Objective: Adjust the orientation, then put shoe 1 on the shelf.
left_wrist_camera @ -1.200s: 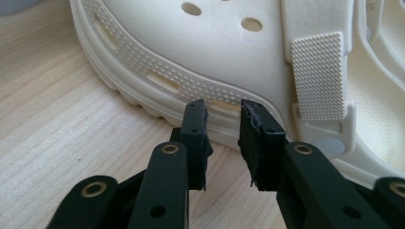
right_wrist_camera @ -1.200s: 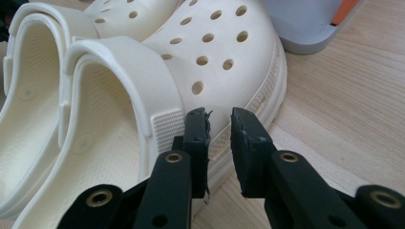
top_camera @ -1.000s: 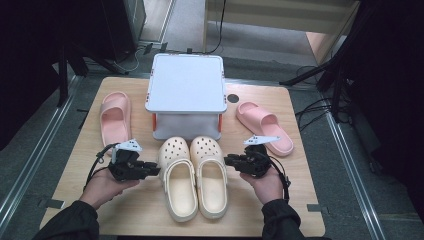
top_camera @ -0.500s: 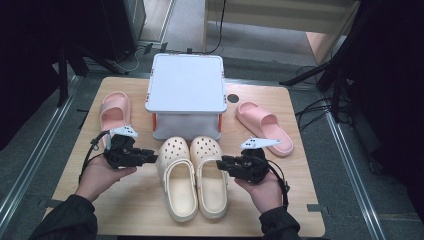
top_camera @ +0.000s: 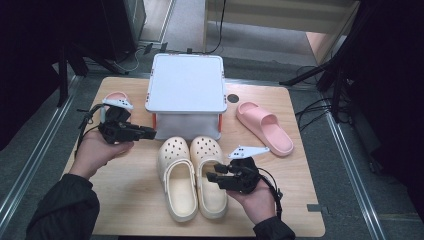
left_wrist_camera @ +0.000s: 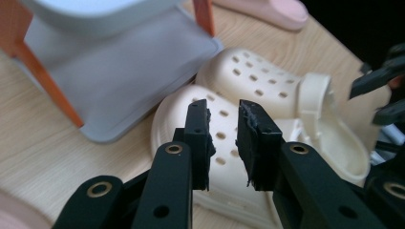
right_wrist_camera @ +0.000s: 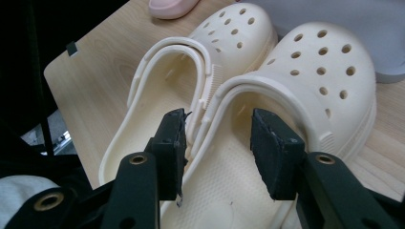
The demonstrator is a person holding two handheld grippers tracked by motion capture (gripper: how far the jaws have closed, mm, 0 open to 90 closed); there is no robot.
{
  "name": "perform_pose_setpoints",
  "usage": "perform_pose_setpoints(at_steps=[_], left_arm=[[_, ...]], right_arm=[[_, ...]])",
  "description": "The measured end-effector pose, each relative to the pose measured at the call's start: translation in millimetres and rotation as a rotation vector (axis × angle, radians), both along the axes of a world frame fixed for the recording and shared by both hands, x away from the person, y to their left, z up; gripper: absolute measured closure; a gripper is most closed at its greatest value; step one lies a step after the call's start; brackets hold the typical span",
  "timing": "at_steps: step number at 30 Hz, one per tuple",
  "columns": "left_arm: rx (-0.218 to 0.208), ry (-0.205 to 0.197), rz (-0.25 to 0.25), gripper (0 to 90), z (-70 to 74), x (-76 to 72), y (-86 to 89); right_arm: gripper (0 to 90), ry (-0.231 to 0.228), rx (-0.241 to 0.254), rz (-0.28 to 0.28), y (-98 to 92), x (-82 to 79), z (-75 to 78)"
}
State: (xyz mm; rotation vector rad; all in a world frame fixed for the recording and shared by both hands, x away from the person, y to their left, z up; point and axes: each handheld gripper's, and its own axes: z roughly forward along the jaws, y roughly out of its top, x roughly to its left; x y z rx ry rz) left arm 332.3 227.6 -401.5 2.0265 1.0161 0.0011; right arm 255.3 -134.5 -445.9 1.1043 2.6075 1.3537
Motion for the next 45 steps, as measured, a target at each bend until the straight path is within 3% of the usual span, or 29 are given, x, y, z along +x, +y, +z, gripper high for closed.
perform_pose_setpoints(at_steps=[4, 7, 10, 13, 21, 32, 34, 45], left_arm=[[0.021, -0.004, 0.008, 73.9, 12.3, 11.9, 1.3], [0.016, -0.024, 0.009, 76.7, 22.2, 20.8, 2.2], [0.041, -0.046, 0.003, 77.5, 31.0, 29.9, -1.5], [0.026, -0.058, -0.005, 77.6, 35.6, 36.9, -2.5], [0.073, -0.075, -0.023, 80.2, 34.9, 51.9, -9.7], [0.125, -0.093, -0.003, 86.9, 29.4, 75.3, -11.9], [0.154, -0.094, -0.008, 88.1, 27.9, 76.9, -14.1], [0.157, -0.098, -0.017, 88.7, 27.9, 75.9, -14.3]], right_arm=[[56.5, 0.011, -0.007, 0.009, 3.8, -2.6, -2.4], [55.1, 0.010, -0.008, 0.011, 6.5, -5.5, -4.4], [53.3, 0.012, -0.003, 0.008, 8.4, -8.3, -5.5], [49.8, 0.011, 0.004, -0.010, 8.9, -11.3, -5.6], [48.4, 0.012, 0.011, -0.027, 10.9, -16.4, -9.2], [46.4, 0.025, -0.005, -0.051, 20.9, -22.6, -18.5], [45.8, 0.027, -0.009, -0.054, 24.0, -22.5, -20.2], [40.2, 0.048, -0.044, -0.133, 41.2, -7.2, -36.9]])
